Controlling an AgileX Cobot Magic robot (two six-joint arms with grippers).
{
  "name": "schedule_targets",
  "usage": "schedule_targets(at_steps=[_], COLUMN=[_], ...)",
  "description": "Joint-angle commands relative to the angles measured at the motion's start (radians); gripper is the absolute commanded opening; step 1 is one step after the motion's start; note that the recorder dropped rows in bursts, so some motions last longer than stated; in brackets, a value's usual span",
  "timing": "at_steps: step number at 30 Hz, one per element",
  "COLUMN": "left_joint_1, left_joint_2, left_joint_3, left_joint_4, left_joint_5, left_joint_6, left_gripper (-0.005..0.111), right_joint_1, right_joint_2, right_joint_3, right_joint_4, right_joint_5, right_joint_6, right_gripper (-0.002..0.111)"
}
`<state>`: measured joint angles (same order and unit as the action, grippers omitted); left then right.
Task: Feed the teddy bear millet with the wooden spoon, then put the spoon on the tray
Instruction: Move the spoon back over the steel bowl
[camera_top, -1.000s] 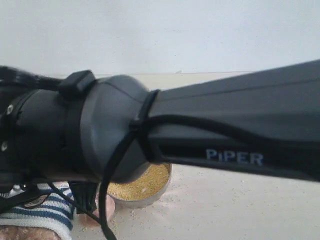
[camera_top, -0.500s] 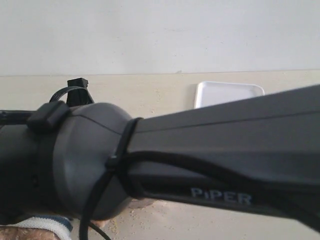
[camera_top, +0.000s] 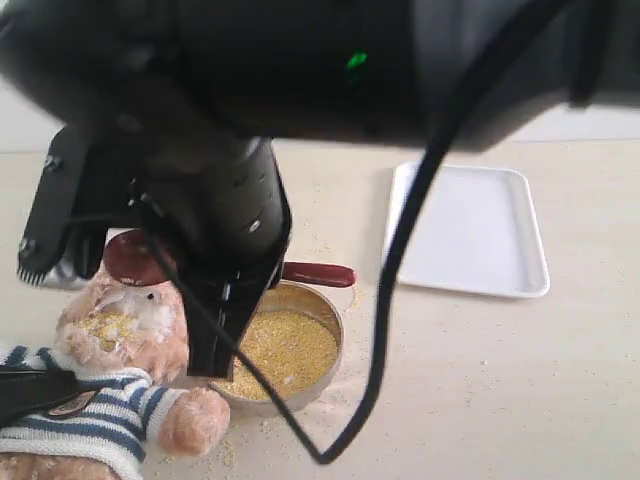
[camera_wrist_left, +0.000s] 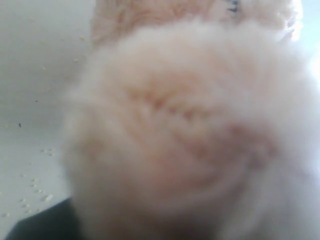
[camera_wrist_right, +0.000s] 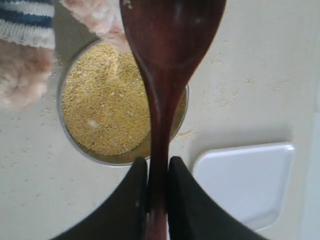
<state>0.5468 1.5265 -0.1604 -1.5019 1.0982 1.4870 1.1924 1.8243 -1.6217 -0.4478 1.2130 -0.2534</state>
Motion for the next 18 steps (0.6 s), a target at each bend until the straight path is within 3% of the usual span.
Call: schedule_targets(at_steps=[1, 8, 15, 18], left_joint_1=[0.002, 0.002, 0.002, 0.002], left_joint_2=[-0.002, -0.002, -0.002, -0.002], left_joint_3=[0.004, 0.004, 0.004, 0.004], left_joint_4=[-0.013, -0.018, -0.018, -0.018], left_joint_5=[0.026, 0.026, 0.026, 0.026], left_joint_6=[-0.001, 0.009, 0.009, 0.009], left_gripper=[0.005, 0.005, 0.005, 0.005], right_joint_1=[-0.098, -0.19, -0.317, -0.349], right_joint_2=[-0.06, -0.07, -0.07, -0.07], right_joint_3=[-0.006, -0.006, -0.006, -0.006], right_joint_4=[0.152, 0.196, 0.558, 0.569], right_joint_5=[0.008, 0.008, 0.008, 0.008], right_joint_6=[-0.033, -0.033, -0.09, -0.076], right_gripper=[0.0, 0.0, 0.0, 0.0])
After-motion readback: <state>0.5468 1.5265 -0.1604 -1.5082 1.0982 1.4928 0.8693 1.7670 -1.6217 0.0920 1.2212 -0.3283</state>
